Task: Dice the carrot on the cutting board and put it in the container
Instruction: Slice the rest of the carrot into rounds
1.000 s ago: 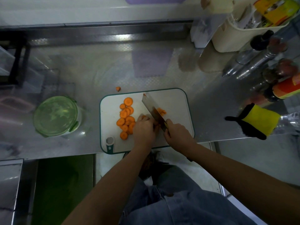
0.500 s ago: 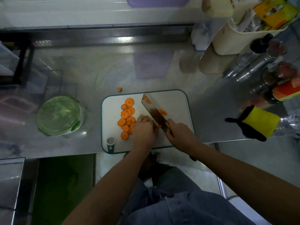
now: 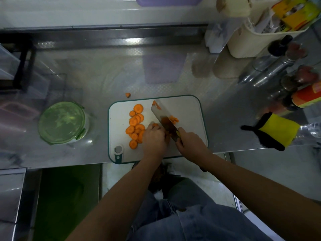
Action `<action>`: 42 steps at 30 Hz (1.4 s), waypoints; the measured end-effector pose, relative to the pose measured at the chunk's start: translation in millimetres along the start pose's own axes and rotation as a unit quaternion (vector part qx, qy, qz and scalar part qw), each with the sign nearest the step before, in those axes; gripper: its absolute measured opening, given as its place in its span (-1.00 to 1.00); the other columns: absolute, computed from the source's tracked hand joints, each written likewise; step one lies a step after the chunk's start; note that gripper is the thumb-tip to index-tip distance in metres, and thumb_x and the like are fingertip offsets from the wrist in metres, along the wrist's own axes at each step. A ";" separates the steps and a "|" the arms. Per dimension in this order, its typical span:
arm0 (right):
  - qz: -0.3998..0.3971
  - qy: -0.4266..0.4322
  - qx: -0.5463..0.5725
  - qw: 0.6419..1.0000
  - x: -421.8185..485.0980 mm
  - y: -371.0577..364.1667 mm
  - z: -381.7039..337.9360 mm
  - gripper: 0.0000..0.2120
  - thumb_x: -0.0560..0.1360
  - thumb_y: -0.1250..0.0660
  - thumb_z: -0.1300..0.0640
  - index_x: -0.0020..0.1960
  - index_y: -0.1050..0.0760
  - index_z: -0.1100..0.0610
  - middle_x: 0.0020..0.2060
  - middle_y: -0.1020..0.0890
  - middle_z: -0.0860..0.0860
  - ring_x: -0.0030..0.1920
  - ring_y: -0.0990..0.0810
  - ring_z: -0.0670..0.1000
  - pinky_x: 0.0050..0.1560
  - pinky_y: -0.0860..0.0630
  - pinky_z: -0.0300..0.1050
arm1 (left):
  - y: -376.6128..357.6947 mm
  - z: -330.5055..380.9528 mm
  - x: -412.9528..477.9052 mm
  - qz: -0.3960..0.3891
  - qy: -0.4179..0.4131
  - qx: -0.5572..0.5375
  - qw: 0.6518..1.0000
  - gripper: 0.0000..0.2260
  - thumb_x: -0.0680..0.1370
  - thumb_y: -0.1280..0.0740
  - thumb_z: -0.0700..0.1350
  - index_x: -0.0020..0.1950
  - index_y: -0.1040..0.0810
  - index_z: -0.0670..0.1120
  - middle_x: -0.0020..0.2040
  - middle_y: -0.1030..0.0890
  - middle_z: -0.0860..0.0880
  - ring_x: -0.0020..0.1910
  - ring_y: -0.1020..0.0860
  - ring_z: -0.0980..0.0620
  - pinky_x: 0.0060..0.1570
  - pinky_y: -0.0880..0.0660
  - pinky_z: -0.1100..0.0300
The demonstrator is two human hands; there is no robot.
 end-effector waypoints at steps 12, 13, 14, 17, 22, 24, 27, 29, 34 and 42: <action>0.065 -0.033 0.094 0.993 -1.7 10.8 3.5 -0.80 0.57 -0.15 0.20 0.15 -0.36 0.27 -0.36 -0.43 0.05 -0.39 -0.39 0.08 -0.35 -0.24 -0.13 | 2.8 -22.0 -1.1 0.019 -0.010 0.001 1.000 -0.91 0.37 -0.42 -0.10 -0.32 -0.62 -0.07 -0.30 -0.62 -0.03 -0.21 -0.47 -0.09 -0.21 -0.38 0.08; 0.062 -0.030 0.097 0.993 -4.0 6.1 0.7 -0.77 0.57 -0.15 0.19 0.19 -0.36 0.27 -0.36 -0.43 0.04 -0.38 -0.39 0.07 -0.33 -0.23 -0.13 | 5.8 -22.8 -2.4 0.031 -0.011 -0.005 0.999 -0.92 0.35 -0.43 -0.13 -0.35 -0.60 -0.06 -0.33 -0.61 -0.02 -0.24 -0.47 -0.09 -0.23 -0.37 0.10; 0.059 -0.026 0.099 0.993 -6.2 0.8 -1.3 -0.73 0.58 -0.15 0.18 0.24 -0.35 0.26 -0.36 -0.43 0.03 -0.39 -0.38 0.06 -0.33 -0.23 -0.13 | 7.8 -23.5 -3.8 0.042 -0.007 -0.011 0.999 -0.92 0.34 -0.44 -0.15 -0.35 -0.60 -0.05 -0.36 -0.60 -0.02 -0.26 -0.47 -0.09 -0.24 -0.36 0.12; 0.045 -0.023 0.109 0.993 -11.2 -9.6 -3.3 -0.63 0.59 -0.14 0.13 0.35 -0.31 0.23 -0.37 -0.46 0.05 -0.42 -0.38 0.02 -0.35 -0.26 -0.14 | 8.1 -26.6 -6.8 0.055 0.008 -0.025 0.998 -0.94 0.35 -0.45 -0.14 -0.32 -0.61 -0.05 -0.38 -0.58 -0.04 -0.23 -0.50 -0.11 -0.23 -0.38 0.11; 0.041 -0.017 0.107 0.993 -12.2 -12.0 -1.2 -0.62 0.58 -0.16 0.14 0.37 -0.27 0.20 -0.37 -0.47 0.05 -0.42 -0.39 0.03 -0.34 -0.26 -0.12 | 2.4 -33.1 -10.9 0.058 0.013 0.003 0.998 -0.85 0.36 -0.46 -0.09 -0.13 -0.62 -0.11 -0.13 -0.56 -0.14 -0.05 -0.48 -0.18 -0.09 -0.42 0.01; 0.027 -0.010 0.102 0.994 -12.4 -16.0 0.5 -0.74 0.59 -0.17 0.11 0.22 -0.35 0.22 -0.36 -0.48 0.08 -0.40 -0.43 0.08 -0.35 -0.30 -0.09 | 1.2 -34.2 -11.4 0.064 0.011 -0.003 0.998 -0.81 0.34 -0.47 -0.11 -0.10 -0.62 -0.13 -0.04 -0.55 -0.15 -0.02 -0.48 -0.19 -0.05 -0.44 -0.02; 0.043 -0.027 0.104 0.993 -9.9 -12.4 7.8 -0.69 0.59 -0.18 0.08 0.27 -0.35 0.22 -0.29 -0.56 0.16 -0.33 -0.51 0.17 -0.33 -0.36 -0.07 | -0.3 -36.8 -10.9 0.061 -0.006 -0.003 0.998 -0.77 0.31 -0.49 -0.14 -0.07 -0.62 -0.13 -0.04 -0.56 -0.14 -0.02 -0.49 -0.18 -0.06 -0.44 -0.02; 0.069 -0.062 0.103 0.990 -6.1 -2.5 17.6 -0.74 0.59 -0.19 0.10 0.18 -0.38 0.26 -0.25 -0.59 0.23 -0.30 -0.55 0.23 -0.34 -0.41 -0.02 | -0.8 -38.2 -10.3 0.046 -0.009 0.003 0.999 -0.77 0.30 -0.49 -0.15 -0.08 -0.62 -0.14 -0.07 -0.57 -0.15 -0.04 -0.50 -0.20 -0.06 -0.44 -0.03; 0.097 -0.117 0.146 0.978 2.6 18.3 24.7 -0.77 0.61 -0.16 0.05 0.03 -0.37 0.25 -0.34 -0.55 0.22 -0.40 -0.55 0.24 -0.35 -0.54 0.20 | -0.2 -38.2 -7.0 0.028 -0.009 0.012 0.999 -0.81 0.31 -0.48 -0.14 -0.13 -0.62 -0.16 -0.12 -0.57 -0.17 -0.07 -0.51 -0.21 -0.08 -0.47 -0.04; 0.073 -0.144 0.196 0.967 0.7 19.7 20.9 -0.77 0.60 -0.16 0.06 0.11 -0.40 0.23 -0.31 -0.55 0.22 -0.40 -0.54 0.18 -0.38 -0.58 0.12 | -0.7 -34.5 -0.3 0.056 -0.039 -0.001 0.998 -0.82 0.43 -0.31 -0.08 -0.07 -0.62 -0.13 -0.09 -0.53 -0.17 -0.08 -0.50 -0.20 -0.06 -0.44 -0.01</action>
Point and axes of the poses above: each hand's wrist, its own x-axis towards the middle knuckle, its own y-axis out of the back of the hand, z = x × y, the point moved 2 cm from there along x, towards the middle knuckle
